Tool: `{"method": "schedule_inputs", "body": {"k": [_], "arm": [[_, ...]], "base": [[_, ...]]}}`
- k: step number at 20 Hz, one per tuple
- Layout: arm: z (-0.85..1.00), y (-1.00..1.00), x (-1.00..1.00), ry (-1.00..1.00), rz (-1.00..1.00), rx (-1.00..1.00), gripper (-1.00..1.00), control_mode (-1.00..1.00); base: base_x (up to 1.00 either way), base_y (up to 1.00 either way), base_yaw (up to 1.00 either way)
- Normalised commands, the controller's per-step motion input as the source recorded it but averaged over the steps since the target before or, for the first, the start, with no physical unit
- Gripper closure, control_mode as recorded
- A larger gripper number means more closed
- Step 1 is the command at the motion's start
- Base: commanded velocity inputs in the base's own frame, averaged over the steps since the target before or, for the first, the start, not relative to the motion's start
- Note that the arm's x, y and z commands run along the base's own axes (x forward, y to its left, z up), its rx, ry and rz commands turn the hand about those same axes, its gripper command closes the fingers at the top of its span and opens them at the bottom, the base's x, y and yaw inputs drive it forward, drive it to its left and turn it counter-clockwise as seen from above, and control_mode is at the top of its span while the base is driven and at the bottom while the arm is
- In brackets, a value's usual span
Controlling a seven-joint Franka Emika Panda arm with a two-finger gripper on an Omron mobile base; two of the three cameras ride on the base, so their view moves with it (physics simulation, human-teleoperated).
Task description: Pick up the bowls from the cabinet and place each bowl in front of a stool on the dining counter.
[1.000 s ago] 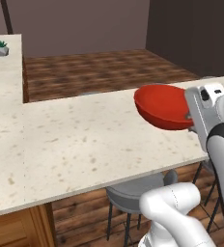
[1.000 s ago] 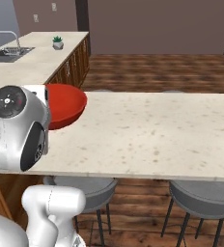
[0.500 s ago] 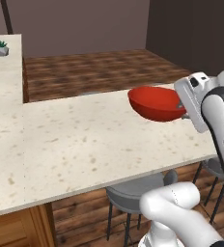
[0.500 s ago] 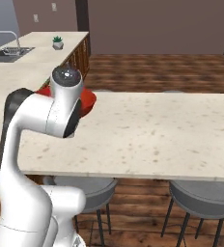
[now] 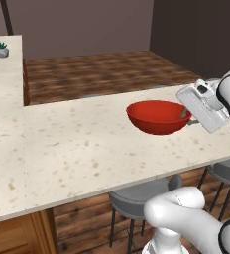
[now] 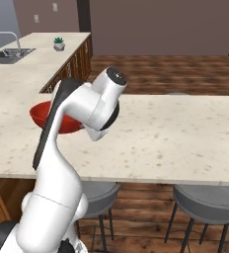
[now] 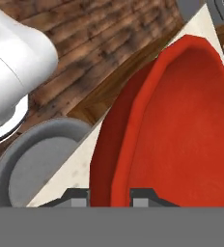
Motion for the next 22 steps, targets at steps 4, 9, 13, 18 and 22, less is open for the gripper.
{"method": "schedule_inputs", "body": {"k": [4,9,13,18,22], "arm": [[-0.64,0.0,0.3,-0.06,0.27,0.0,1.0,-1.0],[-0.59,0.0,0.43,-0.01,0.07,-0.01,1.0,-1.0],[-0.51,0.0,0.36,-0.06,0.0,-0.02,1.0,-1.0],[-0.45,0.0,0.21,-0.04,-0.03,0.0,1.0,-1.0],[-0.45,0.0,0.16,-0.05,-0.06,-0.04,1.0,-1.0]], "base": [[0.0,0.0,0.0],[0.0,0.0,0.0],[0.0,0.0,0.0],[0.0,0.0,0.0],[0.0,0.0,0.0]]}}
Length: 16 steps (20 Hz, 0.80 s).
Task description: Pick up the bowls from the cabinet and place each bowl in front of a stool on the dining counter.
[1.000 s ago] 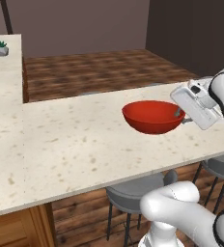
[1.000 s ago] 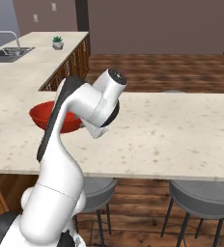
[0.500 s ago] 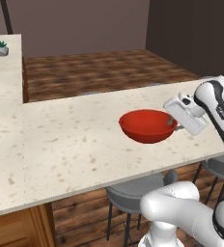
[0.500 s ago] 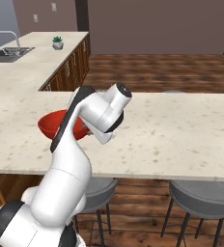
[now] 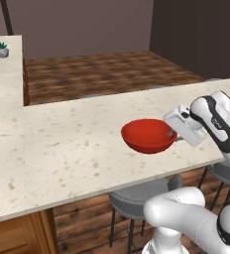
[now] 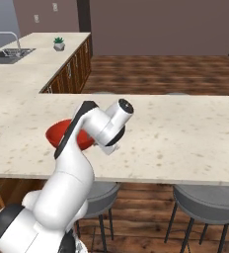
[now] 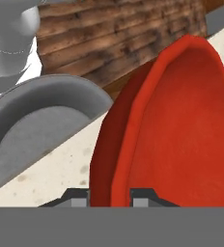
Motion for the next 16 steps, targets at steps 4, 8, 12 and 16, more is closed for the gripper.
{"method": "schedule_inputs", "body": {"k": [4,8,12,16], "arm": [[-0.4,0.01,0.11,-0.05,-0.05,-0.06,1.0,-1.0],[-0.28,0.02,0.04,0.0,-0.02,-0.08,1.0,-1.0],[-0.35,0.0,0.04,0.0,0.0,-0.02,1.0,-1.0],[-0.25,0.0,0.1,0.0,0.0,0.0,1.0,-1.0]], "base": [[0.0,0.0,0.0],[0.0,0.0,0.0],[0.0,0.0,0.0],[0.0,0.0,0.0]]}}
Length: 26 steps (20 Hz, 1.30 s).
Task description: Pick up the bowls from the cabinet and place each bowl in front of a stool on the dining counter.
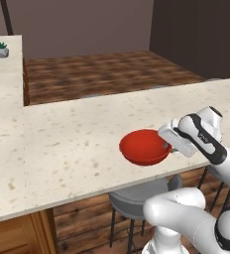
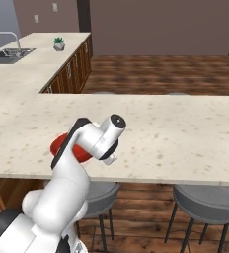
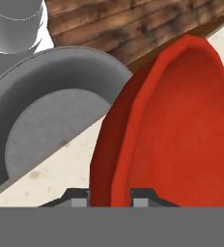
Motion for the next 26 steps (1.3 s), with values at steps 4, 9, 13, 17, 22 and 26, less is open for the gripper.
{"method": "schedule_inputs", "body": {"k": [4,9,13,17,22,26], "arm": [[-0.18,0.0,0.26,0.0,0.0,0.0,1.0,-1.0],[-0.14,0.01,0.23,0.0,0.0,0.0,1.0,-1.0],[-0.18,0.05,0.18,0.01,0.0,0.0,1.0,-1.0],[-0.22,0.03,0.1,0.02,0.0,0.0,1.0,-1.0],[-0.13,0.0,0.15,0.0,0.0,0.0,1.0,-1.0],[-0.12,0.0,0.17,0.0,0.0,0.01,1.0,-1.0]], "base": [[0.0,0.0,0.0],[0.0,0.0,0.0],[0.0,0.0,0.0],[0.0,0.0,0.0],[0.0,0.0,0.0],[0.0,0.0,0.0]]}}
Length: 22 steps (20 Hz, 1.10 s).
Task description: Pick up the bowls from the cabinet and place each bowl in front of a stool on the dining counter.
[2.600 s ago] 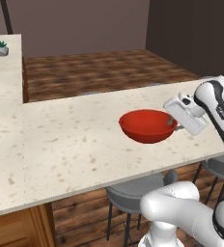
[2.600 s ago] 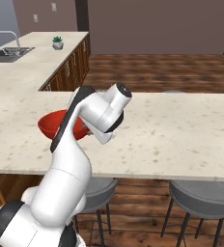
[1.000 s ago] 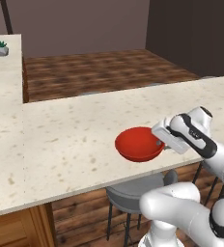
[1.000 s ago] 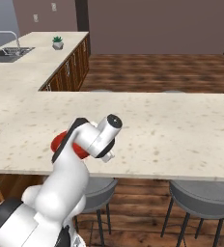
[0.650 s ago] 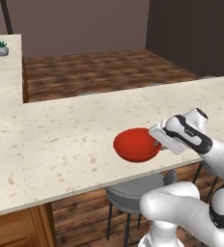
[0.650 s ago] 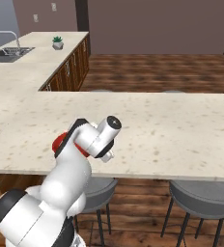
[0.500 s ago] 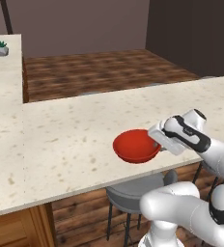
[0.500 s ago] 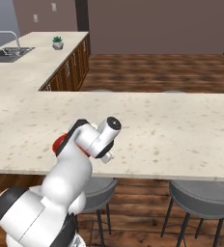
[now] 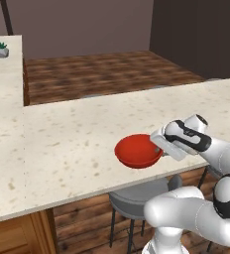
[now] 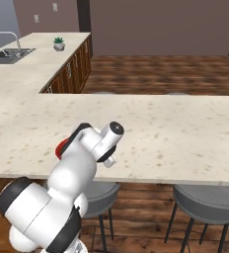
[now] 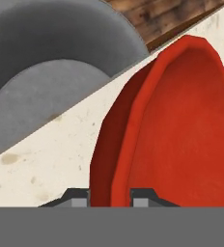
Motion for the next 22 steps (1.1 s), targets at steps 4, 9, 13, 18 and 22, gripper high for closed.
{"method": "schedule_inputs", "body": {"k": [4,9,13,18,22], "arm": [[-0.18,0.0,0.18,0.0,0.0,0.02,1.0,-1.0],[-0.2,0.0,0.15,0.0,0.0,0.02,1.0,-1.0],[-0.21,0.0,0.11,0.0,0.0,0.01,1.0,-1.0],[-0.16,0.0,0.11,0.0,0.0,0.01,1.0,-1.0],[-0.16,0.0,0.16,-0.01,0.0,0.02,1.0,-1.0]], "base": [[0.0,0.0,0.0],[0.0,0.0,0.0],[0.0,0.0,0.0],[0.0,0.0,0.0],[0.0,0.0,0.0]]}}
